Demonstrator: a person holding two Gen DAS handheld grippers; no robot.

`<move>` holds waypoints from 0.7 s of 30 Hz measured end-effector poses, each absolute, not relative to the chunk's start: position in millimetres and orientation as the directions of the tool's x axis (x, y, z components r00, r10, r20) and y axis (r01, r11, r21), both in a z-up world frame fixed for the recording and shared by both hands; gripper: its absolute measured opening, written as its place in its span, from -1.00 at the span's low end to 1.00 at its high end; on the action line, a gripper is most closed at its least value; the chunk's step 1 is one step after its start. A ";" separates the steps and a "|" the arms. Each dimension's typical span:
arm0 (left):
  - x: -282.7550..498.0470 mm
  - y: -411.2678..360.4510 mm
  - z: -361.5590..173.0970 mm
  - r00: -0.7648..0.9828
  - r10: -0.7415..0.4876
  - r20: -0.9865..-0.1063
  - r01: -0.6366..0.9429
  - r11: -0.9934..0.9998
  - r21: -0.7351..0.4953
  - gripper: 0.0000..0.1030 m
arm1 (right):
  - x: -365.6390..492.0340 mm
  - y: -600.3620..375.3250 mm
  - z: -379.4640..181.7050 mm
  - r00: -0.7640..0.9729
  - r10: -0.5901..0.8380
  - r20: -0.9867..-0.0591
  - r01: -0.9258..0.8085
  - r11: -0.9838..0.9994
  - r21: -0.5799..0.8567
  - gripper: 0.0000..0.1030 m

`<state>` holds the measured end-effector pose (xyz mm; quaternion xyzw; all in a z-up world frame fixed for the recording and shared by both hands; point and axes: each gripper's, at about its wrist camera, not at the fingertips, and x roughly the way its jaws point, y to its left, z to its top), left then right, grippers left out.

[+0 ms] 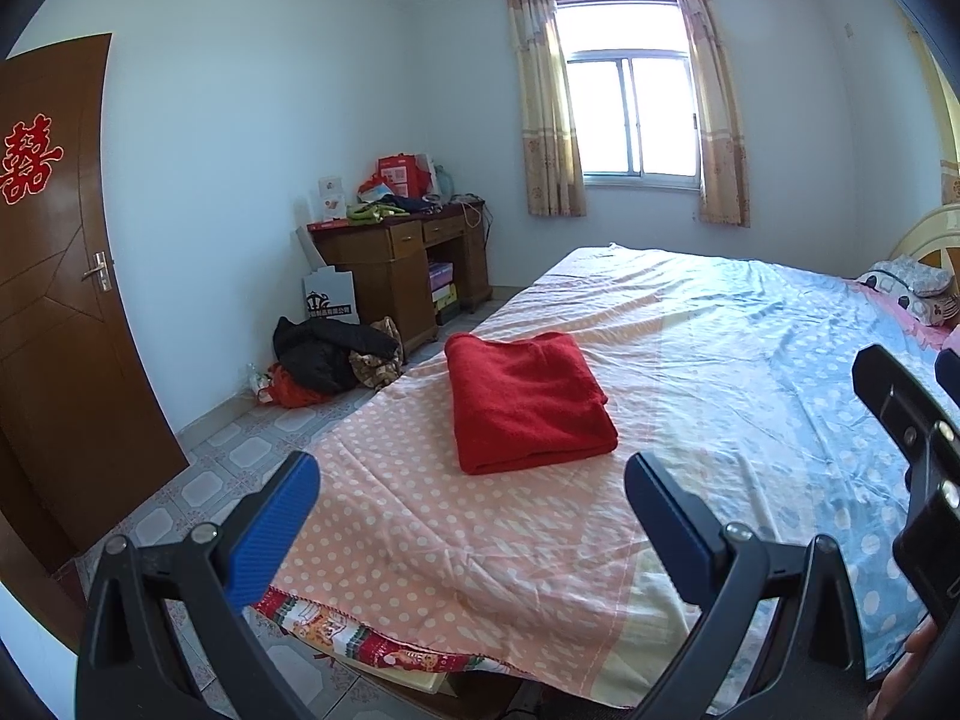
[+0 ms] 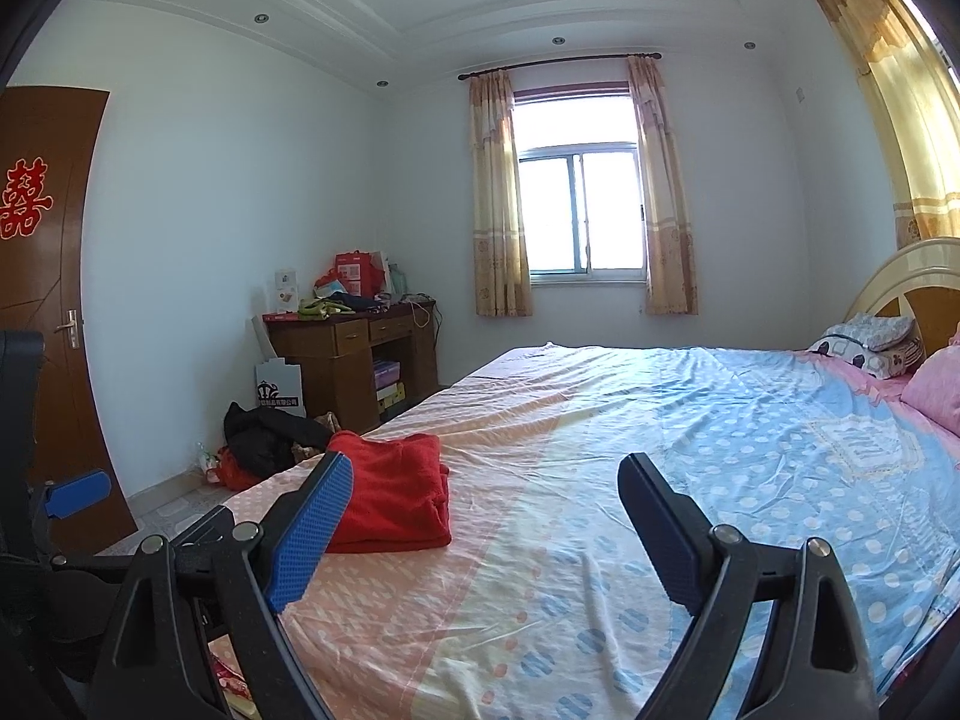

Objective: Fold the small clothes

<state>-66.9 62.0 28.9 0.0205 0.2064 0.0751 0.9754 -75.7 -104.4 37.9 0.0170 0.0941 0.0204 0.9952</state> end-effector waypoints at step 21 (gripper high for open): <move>-65.0 62.0 24.8 0.898 0.155 -0.411 -0.135 0.988 0.077 1.00 | -70.6 -108.1 32.1 0.976 0.045 -0.211 -0.032 0.998 0.061 0.76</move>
